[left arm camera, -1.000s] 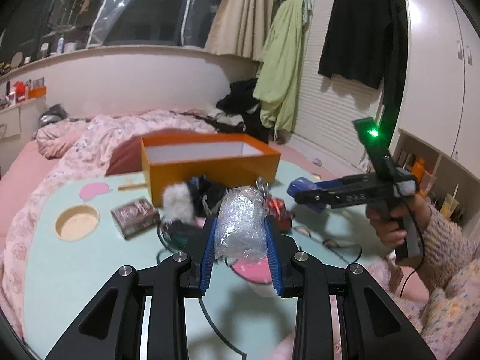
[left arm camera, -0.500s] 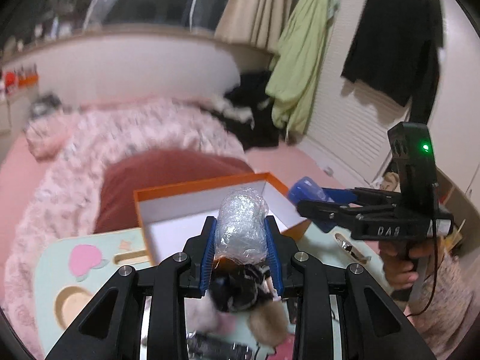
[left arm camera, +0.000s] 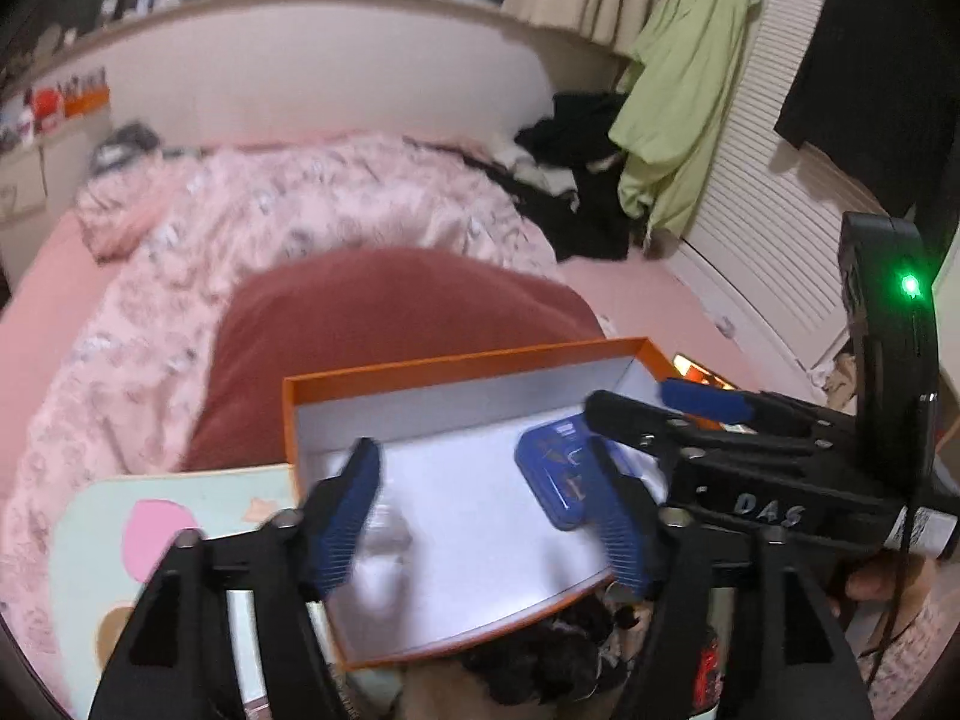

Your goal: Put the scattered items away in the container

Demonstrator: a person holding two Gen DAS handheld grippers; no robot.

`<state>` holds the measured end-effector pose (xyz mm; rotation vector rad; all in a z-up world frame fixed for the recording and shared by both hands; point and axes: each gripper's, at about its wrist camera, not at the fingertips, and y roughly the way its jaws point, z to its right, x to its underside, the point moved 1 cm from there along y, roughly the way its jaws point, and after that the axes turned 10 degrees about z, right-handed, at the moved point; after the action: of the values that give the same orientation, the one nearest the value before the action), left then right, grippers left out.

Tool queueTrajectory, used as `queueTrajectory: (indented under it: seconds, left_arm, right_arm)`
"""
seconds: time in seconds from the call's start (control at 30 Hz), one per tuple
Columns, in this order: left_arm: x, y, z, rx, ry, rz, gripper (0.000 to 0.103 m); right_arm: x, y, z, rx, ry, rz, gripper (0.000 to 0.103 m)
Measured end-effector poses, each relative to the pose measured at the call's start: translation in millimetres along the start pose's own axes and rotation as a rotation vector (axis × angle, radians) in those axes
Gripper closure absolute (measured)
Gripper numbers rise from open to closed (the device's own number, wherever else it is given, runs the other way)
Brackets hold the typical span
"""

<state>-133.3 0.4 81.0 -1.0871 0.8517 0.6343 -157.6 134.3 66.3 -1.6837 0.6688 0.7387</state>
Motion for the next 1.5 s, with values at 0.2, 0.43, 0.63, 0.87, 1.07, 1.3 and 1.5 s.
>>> queueTrajectory:
  seconds: [0.2,0.43,0.63,0.87,1.07,1.3,1.5]
  left_arm:
    - [16.1,-55.3,5.9,0.001,0.023,0.073,0.020]
    - [87.3,-109.1,26.3,0.071,0.024,0.025,0.015]
    - [139.0,-118.5,38.7,-0.004,0.068,-0.035,0.015]
    - [162.4,-100.4,31.0,-0.107,0.087,-0.156,0.015]
    - [170.0,-99.4,28.6,-0.169,0.138,-0.147,0.000]
    - [170.1,-101.3,29.6,-0.166,0.138,-0.147,0.000]
    - [170.5,-101.1,29.0,-0.166,0.139,-0.146,0.000]
  right_arm:
    - [19.1,-46.9,-8.8,-0.066,0.003,0.039,0.025]
    - [76.6,-109.3,-32.8,-0.093,-0.116,0.078,0.023]
    - [143.7,-121.2,-32.5,-0.124,-0.110,-0.065,0.023]
    - [178.4,-109.5,-32.4,-0.002,-0.192,-0.092,0.023]
    - [184.0,-88.3,-27.6,0.029,-0.216,-0.103,0.000]
    - [185.7,-83.5,-29.5,0.036,-0.222,-0.084,0.000]
    - [183.2,-91.6,-27.4,0.012,-0.237,-0.050,0.000]
